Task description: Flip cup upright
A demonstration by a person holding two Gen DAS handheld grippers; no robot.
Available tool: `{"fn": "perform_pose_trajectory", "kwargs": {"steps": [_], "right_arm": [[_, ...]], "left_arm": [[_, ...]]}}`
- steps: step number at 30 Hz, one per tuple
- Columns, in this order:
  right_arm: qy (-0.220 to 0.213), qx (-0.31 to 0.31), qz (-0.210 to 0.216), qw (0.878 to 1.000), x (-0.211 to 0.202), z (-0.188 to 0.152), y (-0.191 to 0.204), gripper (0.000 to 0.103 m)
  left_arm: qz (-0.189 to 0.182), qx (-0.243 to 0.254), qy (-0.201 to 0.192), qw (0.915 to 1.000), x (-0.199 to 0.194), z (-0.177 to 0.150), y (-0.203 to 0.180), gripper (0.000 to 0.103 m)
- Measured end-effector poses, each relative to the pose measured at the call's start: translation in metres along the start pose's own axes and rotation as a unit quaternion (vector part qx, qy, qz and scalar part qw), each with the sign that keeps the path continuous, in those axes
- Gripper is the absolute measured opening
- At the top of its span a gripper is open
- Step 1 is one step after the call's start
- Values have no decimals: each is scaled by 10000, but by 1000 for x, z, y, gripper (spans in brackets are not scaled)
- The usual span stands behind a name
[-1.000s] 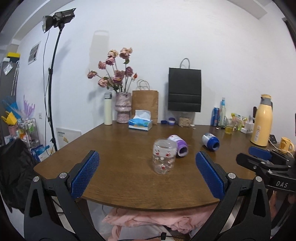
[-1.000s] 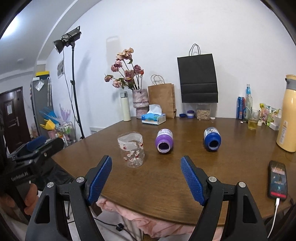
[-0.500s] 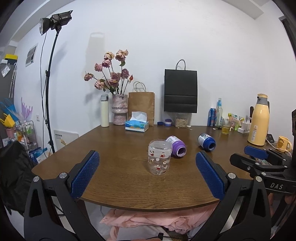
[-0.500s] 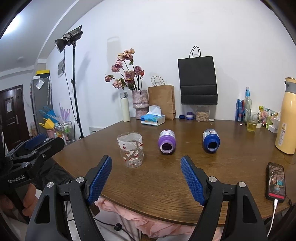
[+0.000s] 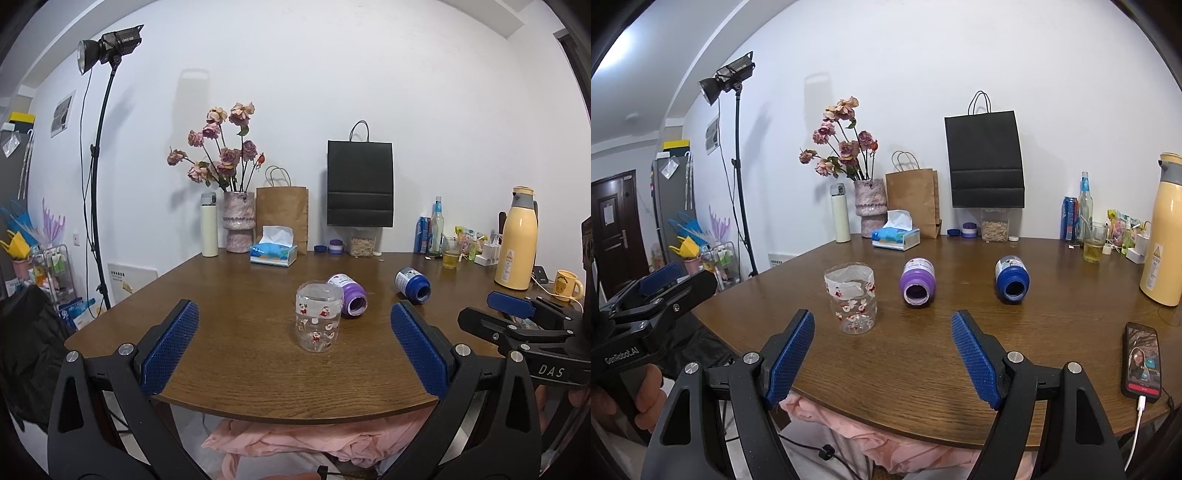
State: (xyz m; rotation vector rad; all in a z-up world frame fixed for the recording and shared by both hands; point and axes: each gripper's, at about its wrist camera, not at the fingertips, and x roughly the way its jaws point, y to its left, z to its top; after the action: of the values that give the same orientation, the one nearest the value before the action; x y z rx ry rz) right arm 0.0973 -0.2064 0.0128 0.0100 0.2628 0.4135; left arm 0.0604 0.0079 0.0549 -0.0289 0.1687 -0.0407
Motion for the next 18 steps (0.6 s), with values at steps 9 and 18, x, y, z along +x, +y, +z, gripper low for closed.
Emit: {"fn": "perform_pose_trajectory", "kwargs": {"steps": [9,18], "right_arm": [[28,6,17,10000,0,-1,-2,82],[43,-8,16,10000,0,-1,-1,82]], "left_arm": [[20,-81,66,9999,1,0,3,103],[44,-116,42,9999,1,0,7,103]]}}
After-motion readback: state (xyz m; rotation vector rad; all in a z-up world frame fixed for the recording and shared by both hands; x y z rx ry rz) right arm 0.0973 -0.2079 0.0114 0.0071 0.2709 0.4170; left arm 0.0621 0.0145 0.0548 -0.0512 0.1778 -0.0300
